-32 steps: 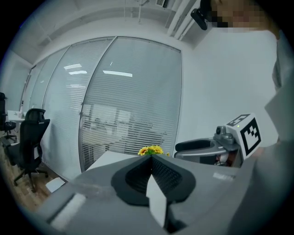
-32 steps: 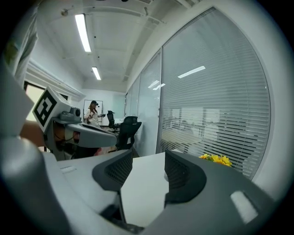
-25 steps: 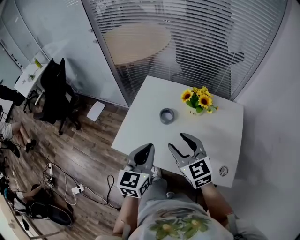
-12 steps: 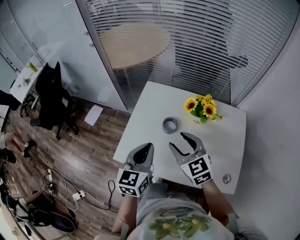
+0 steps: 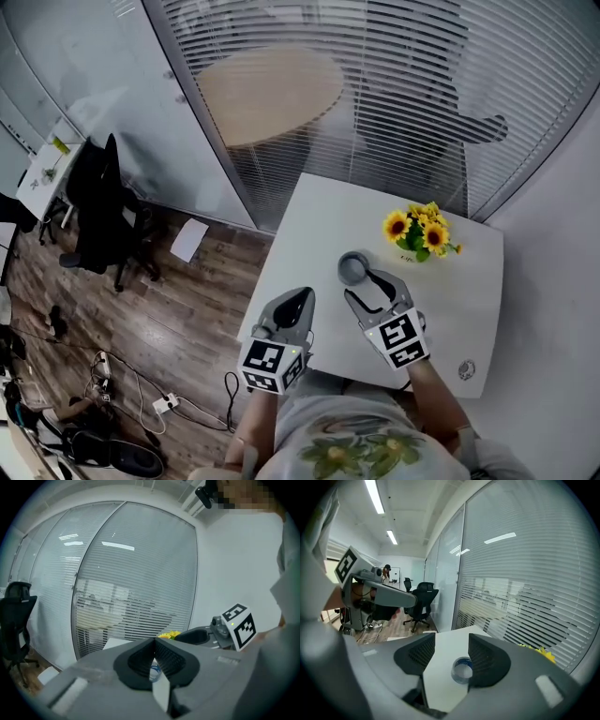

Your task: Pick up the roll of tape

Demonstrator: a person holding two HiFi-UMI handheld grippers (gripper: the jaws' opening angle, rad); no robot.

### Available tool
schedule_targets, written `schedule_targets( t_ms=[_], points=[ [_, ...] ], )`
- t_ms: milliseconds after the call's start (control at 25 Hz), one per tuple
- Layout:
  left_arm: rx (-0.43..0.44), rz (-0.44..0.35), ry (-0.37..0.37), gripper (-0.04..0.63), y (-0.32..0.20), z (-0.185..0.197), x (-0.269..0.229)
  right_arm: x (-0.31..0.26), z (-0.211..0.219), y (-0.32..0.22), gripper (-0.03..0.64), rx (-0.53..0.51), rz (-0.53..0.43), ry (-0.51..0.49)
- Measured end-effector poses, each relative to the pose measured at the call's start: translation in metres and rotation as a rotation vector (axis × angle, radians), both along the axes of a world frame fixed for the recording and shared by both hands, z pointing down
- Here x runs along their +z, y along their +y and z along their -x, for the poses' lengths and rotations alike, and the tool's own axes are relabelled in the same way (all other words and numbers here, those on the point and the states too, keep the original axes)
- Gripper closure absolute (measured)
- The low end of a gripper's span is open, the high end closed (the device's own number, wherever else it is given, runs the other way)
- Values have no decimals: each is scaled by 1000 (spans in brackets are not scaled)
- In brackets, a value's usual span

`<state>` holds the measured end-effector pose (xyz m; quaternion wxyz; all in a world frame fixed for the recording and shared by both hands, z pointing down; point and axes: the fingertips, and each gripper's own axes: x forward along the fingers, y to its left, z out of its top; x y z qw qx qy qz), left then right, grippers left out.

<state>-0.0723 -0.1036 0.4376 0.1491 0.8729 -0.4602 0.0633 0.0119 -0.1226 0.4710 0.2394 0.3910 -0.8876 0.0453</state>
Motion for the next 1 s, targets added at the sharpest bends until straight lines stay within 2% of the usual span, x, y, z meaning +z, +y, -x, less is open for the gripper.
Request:
schedule_targets(
  t_ms=[400, 1000],
  points=[
    [36, 31, 23, 589, -31, 2, 19, 46, 4, -24, 405, -11, 94, 86],
    [52, 95, 34, 589, -51, 1, 55, 123, 12, -42, 405, -81, 215, 253]
  ],
)
